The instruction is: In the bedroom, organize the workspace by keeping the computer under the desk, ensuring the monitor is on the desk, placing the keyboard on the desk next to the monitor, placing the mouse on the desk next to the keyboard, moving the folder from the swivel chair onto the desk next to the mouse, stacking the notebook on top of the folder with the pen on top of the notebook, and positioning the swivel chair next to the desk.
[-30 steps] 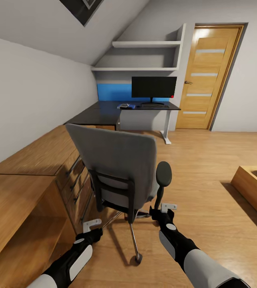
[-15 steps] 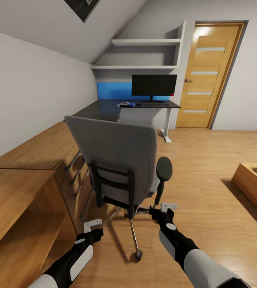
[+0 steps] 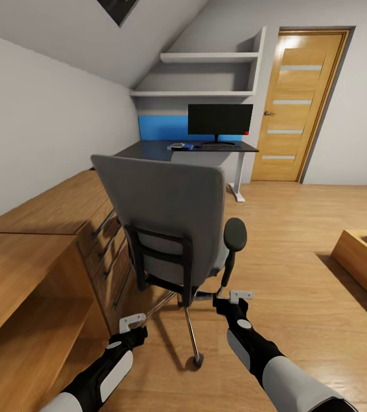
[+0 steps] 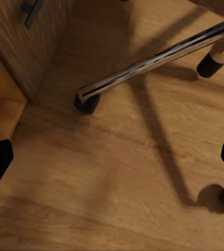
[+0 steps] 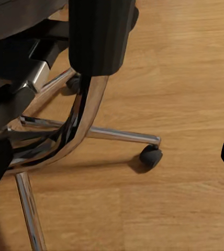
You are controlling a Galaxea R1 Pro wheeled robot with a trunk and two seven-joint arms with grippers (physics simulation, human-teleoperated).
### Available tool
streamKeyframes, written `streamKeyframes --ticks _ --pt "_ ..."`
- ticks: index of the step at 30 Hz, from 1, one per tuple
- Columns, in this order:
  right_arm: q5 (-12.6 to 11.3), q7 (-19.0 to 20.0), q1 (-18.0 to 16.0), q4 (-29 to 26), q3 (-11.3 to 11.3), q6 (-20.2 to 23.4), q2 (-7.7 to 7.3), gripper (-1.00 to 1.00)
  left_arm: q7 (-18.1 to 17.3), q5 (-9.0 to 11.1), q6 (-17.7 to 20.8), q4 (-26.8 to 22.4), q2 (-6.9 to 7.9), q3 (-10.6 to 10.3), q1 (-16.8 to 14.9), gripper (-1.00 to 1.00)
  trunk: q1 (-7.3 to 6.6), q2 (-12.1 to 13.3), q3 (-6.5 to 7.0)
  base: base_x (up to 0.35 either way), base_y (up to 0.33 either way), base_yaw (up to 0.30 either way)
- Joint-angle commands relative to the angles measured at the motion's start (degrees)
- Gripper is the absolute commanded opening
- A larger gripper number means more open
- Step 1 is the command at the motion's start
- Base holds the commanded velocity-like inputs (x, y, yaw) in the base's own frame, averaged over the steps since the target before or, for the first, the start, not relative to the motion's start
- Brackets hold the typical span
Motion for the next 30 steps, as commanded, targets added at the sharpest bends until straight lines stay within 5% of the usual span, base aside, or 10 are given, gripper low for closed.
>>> streamKeyframes --ticks 1,18,24,30 --pt "-0.6 -0.35 -0.05 0.06 0.49 -0.28 -0.03 1.0 0.38 0.13 0.22 -0.04 0.04 -0.27 -0.04 1.0 -0.01 -0.02 -0.05 0.0 0.0 0.0" --pt "-0.63 -0.35 -0.02 0.31 0.49 -0.28 -0.03 1.0 -0.13 -0.1 -1.1 1.74 -0.32 -1.61 -0.04 1.0 -0.01 -0.02 -0.05 0.063 -0.008 0.0" --pt "-0.56 -0.37 -0.02 0.31 0.49 -0.28 -0.07 1.0 0.1 -0.08 -3.97 1.78 -0.25 -7.07 -0.04 1.0 -0.01 -0.02 -0.05 0.172 -0.175 0.0" --pt "-0.55 -0.37 -0.02 0.33 0.49 -0.28 -0.07 1.0 0.19 -0.1 -4.06 1.78 -0.24 -7.57 -0.04 1.0 -0.01 -0.02 -0.05 0.238 -0.201 0.0"
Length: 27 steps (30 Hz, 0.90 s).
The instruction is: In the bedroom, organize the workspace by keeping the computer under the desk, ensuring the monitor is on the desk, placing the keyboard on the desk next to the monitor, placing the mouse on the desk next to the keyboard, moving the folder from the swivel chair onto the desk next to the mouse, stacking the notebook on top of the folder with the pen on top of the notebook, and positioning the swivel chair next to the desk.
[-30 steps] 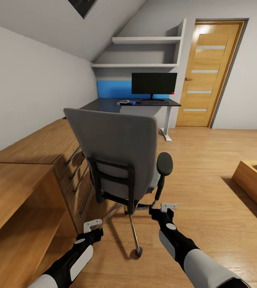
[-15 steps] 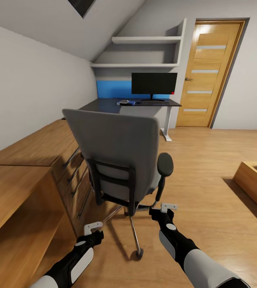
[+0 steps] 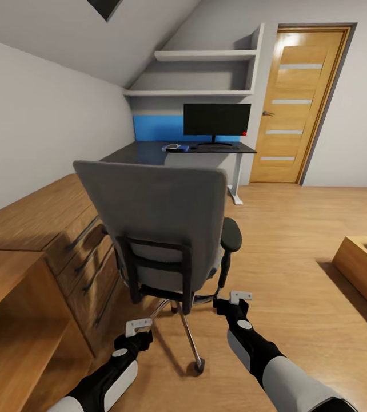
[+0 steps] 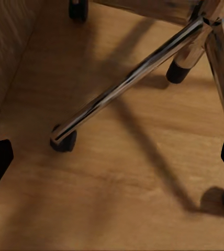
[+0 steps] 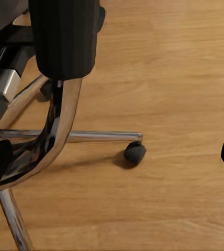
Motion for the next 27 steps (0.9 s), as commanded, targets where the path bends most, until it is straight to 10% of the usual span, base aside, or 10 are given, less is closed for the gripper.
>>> streamKeyframes --ticks 1,27 --pt "-0.57 -0.33 -0.05 0.03 0.45 -0.28 -0.05 1.0 0.54 0.21 0.18 -0.11 0.08 -0.37 -0.05 1.0 0.01 -0.02 -0.05 0.255 -0.193 0.0" --pt "-0.57 -0.32 -0.05 0.11 0.45 -0.89 0.01 1.0 0.61 0.26 0.17 -0.11 0.14 -0.44 -0.05 1.0 0.01 -0.02 0.71 0.291 -0.088 -0.071"
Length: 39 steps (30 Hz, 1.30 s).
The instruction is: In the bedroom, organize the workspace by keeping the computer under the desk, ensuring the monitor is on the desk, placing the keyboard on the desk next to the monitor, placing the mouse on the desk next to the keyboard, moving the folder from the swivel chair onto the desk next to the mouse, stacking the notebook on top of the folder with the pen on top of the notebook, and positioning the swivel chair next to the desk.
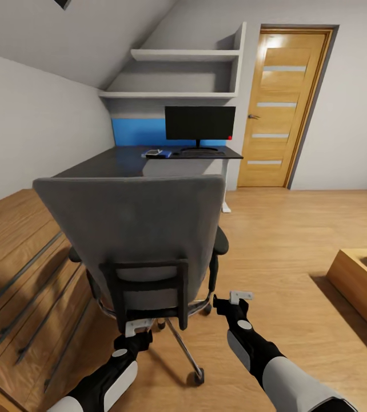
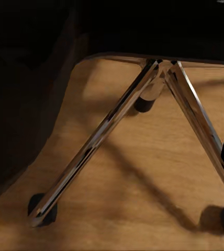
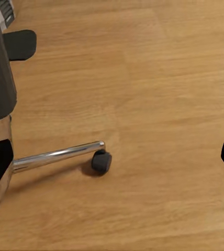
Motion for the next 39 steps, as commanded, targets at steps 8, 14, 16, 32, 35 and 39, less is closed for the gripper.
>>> streamKeyframes --ticks 8,14,16,32,35,39 --pt "-0.57 -0.39 -0.06 0.04 0.58 -0.28 -0.03 1.0 0.49 0.12 0.15 -0.1 0.05 -0.29 -0.05 1.0 0.01 -0.02 -0.05 0.123 -0.076 -0.001" --pt "-0.57 -0.39 -0.06 0.04 0.58 -0.28 -0.03 1.0 0.48 0.05 0.11 -0.1 -0.02 -0.29 -0.05 1.0 0.01 -0.02 -0.05 0.227 -0.227 0.0" --pt "-0.57 -0.41 -0.06 0.04 0.58 -0.28 -0.03 1.0 0.43 0.09 0.14 -0.1 -0.03 -0.29 -0.05 1.0 0.01 -0.02 -0.05 0.228 -0.237 0.0" --pt "-0.57 -0.42 -0.06 0.04 0.58 -0.28 -0.03 1.0 0.21 0.25 0.22 -0.08 0.05 -0.29 -0.05 1.0 0.01 -0.02 -0.05 -0.123 -0.043 0.0" --pt "-0.53 -0.42 -0.06 0.04 0.55 -0.28 -0.03 1.0 0.21 0.34 0.34 0.02 0.05 -0.24 -0.05 1.0 0.01 -0.02 -0.05 -0.327 -0.001 0.0" --pt "-0.5 -0.43 -0.06 0.04 0.52 -0.28 -0.03 1.0 0.21 0.44 0.34 0.73 0.07 -0.16 -0.05 1.0 0.01 -0.02 -0.05 -0.332 0.016 0.0"
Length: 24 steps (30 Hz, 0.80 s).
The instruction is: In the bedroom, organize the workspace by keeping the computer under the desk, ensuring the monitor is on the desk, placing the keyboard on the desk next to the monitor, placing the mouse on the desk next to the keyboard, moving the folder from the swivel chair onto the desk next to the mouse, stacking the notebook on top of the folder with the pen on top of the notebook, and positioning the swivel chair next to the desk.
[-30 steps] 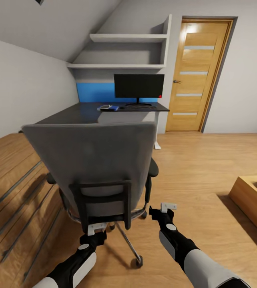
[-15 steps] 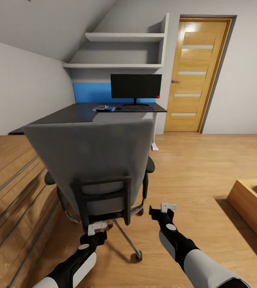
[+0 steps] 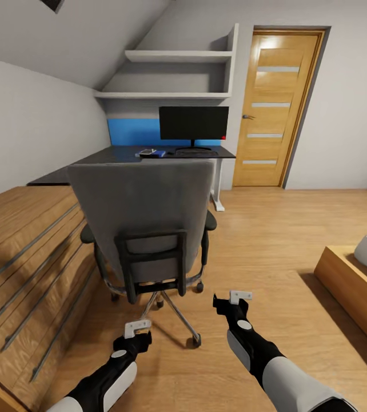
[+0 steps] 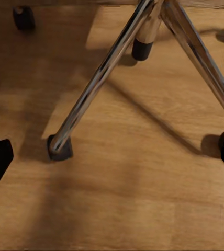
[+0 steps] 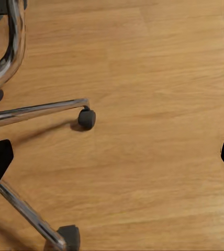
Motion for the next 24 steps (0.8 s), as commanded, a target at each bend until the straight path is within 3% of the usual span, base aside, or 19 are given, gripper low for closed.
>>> streamKeyframes --ticks 1,9,12,16,17,18,24 --pt "-0.58 -0.36 -0.05 0.04 0.48 -0.27 -0.03 1.0 0.48 0.16 0.19 0.11 0.04 -0.29 -0.05 1.0 -0.05 -0.03 -0.05 -0.32 0.09 0.0" --pt "-0.57 -0.36 -0.05 0.04 0.47 -0.68 -0.11 1.0 0.68 0.28 0.1 0.48 0.52 0.3 -0.05 1.0 -0.05 -0.03 -0.05 -0.167 0.084 0.0" --pt "-0.62 -0.39 -0.05 0.04 0.47 -0.85 -0.13 1.0 0.8 0.38 0.08 0.58 1.66 2.12 -0.05 1.0 -0.05 -0.03 -0.05 -0.03 0.017 0.0" --pt "-0.64 -0.42 -0.05 0.01 0.47 -0.92 -0.48 1.0 0.69 0.62 0.11 0.63 3.16 6.32 -0.05 1.0 -0.05 -0.03 -0.05 -0.014 0.008 0.0" --pt "-0.64 -0.43 -0.05 0.0 0.47 -0.93 -0.67 1.0 0.65 0.66 0.14 0.63 3.43 7.63 -0.05 1.0 -0.05 -0.03 -0.05 -0.008 0.004 0.0" --pt "-0.66 -0.43 -0.05 -0.02 0.47 -0.95 -1.08 1.0 0.56 0.68 0.22 0.64 3.84 10.26 -0.05 1.0 -0.05 -0.03 -0.05 -0.005 0.003 0.0" --pt "-0.73 -0.5 -0.05 -0.05 0.39 -0.97 -1.93 1.0 0.3 0.4 0.52 0.66 5.57 17.55 -0.05 1.0 -0.05 -0.03 -0.05 -0.002 0.001 0.0"
